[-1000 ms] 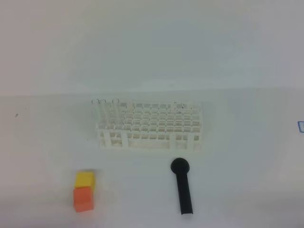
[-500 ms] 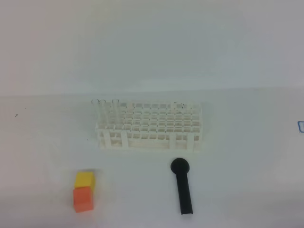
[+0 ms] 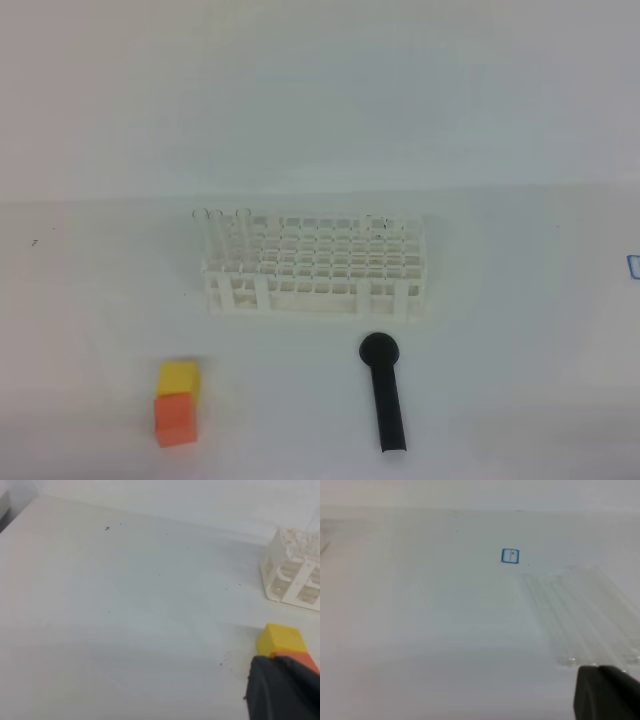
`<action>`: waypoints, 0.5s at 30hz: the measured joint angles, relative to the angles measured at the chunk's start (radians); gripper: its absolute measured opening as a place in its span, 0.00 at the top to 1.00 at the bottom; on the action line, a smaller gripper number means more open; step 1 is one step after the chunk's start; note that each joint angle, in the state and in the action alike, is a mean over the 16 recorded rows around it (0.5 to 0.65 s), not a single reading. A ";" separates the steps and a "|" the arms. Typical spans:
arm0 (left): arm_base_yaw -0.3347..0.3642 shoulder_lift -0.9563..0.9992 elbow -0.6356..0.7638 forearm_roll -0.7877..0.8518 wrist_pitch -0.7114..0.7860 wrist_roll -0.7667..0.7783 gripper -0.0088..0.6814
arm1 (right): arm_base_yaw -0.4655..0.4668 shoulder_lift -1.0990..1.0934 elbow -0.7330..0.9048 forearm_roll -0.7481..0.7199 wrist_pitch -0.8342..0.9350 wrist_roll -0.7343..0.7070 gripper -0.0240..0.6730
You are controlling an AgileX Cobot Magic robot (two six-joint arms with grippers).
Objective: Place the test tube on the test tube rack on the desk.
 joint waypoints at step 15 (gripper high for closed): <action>0.000 0.000 0.000 0.000 0.000 0.000 0.99 | 0.000 0.000 -0.001 0.000 0.001 0.000 0.97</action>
